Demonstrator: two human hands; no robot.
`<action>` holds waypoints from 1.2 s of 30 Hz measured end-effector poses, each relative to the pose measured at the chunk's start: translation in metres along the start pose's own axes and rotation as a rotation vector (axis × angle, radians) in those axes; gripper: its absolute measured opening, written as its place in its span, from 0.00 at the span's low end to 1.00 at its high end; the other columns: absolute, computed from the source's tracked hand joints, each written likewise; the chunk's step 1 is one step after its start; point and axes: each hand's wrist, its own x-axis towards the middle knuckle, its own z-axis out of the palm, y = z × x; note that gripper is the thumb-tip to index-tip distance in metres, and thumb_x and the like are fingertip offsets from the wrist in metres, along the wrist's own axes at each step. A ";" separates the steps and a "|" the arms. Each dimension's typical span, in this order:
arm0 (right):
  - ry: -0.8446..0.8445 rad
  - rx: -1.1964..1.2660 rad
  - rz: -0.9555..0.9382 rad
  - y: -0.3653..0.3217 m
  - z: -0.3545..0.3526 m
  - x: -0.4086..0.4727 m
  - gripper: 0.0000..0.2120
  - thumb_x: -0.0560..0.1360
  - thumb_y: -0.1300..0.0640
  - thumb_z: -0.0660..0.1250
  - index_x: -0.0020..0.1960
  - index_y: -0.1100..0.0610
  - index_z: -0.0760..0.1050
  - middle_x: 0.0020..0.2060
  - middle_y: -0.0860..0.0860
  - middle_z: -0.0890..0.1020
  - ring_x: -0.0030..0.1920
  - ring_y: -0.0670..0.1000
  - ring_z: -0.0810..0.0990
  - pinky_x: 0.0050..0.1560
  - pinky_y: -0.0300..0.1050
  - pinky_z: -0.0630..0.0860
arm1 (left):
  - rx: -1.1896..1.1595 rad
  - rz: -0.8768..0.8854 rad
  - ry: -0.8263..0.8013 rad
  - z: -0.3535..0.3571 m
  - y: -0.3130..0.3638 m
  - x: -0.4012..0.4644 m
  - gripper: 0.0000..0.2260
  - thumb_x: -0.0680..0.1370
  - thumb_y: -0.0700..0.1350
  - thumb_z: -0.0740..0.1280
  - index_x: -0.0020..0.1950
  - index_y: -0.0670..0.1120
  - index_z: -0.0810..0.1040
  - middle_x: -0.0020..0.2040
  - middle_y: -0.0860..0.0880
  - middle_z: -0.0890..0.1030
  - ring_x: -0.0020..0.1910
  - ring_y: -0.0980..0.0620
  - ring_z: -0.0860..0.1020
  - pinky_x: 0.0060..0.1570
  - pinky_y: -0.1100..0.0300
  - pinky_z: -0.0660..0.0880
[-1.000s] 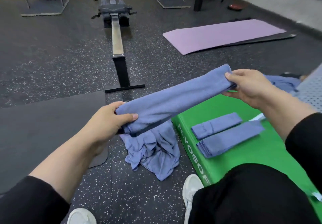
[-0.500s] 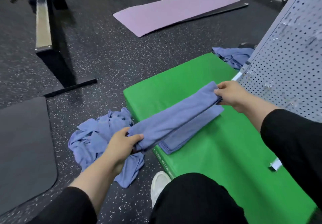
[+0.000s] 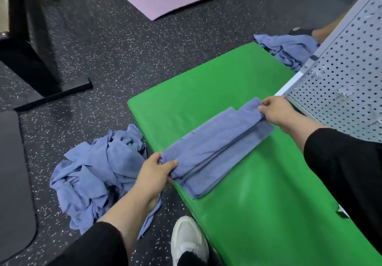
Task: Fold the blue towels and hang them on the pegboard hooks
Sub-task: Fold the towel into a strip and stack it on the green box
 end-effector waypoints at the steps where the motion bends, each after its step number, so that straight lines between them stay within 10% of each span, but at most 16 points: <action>1: 0.000 -0.015 -0.002 0.002 -0.001 0.003 0.08 0.81 0.61 0.65 0.56 0.62 0.80 0.45 0.57 0.81 0.47 0.57 0.78 0.48 0.48 0.73 | -0.010 -0.003 -0.013 0.003 -0.001 0.001 0.03 0.79 0.37 0.70 0.49 0.41 0.77 0.38 0.46 0.75 0.31 0.53 0.73 0.32 0.57 0.74; 8: 0.010 -0.127 0.030 0.038 -0.007 0.003 0.10 0.81 0.62 0.63 0.57 0.64 0.79 0.46 0.60 0.82 0.36 0.53 0.74 0.34 0.43 0.67 | 0.048 -0.003 -0.055 0.034 -0.014 -0.004 0.14 0.78 0.39 0.72 0.61 0.50 0.75 0.46 0.45 0.83 0.36 0.50 0.78 0.40 0.51 0.78; 14: 0.006 -0.162 0.118 0.057 0.007 0.003 0.13 0.80 0.62 0.64 0.64 0.63 0.77 0.57 0.62 0.82 0.52 0.60 0.80 0.51 0.47 0.74 | 0.591 0.060 0.022 0.042 -0.023 0.002 0.24 0.73 0.50 0.76 0.65 0.50 0.73 0.45 0.50 0.79 0.43 0.46 0.78 0.37 0.56 0.69; 22: 0.414 -0.288 -0.234 0.058 0.024 -0.026 0.10 0.78 0.56 0.67 0.57 0.59 0.78 0.55 0.57 0.79 0.55 0.61 0.76 0.55 0.57 0.73 | 1.116 0.874 0.209 0.042 -0.037 -0.011 0.21 0.74 0.48 0.73 0.67 0.50 0.76 0.66 0.44 0.75 0.62 0.41 0.74 0.58 0.44 0.72; 28: 0.082 -0.353 -0.220 0.059 0.057 -0.045 0.34 0.81 0.39 0.56 0.79 0.60 0.60 0.80 0.54 0.62 0.78 0.56 0.62 0.76 0.60 0.60 | 1.427 0.864 0.059 0.055 -0.056 0.012 0.25 0.78 0.53 0.70 0.74 0.49 0.72 0.75 0.41 0.71 0.71 0.39 0.73 0.65 0.37 0.73; 36: -0.117 -0.355 -0.149 0.060 0.059 -0.042 0.42 0.80 0.32 0.51 0.83 0.55 0.42 0.82 0.49 0.45 0.82 0.51 0.47 0.78 0.67 0.48 | 1.473 0.827 -0.003 0.057 -0.072 0.005 0.27 0.80 0.56 0.66 0.77 0.51 0.67 0.74 0.43 0.70 0.59 0.41 0.76 0.48 0.45 0.73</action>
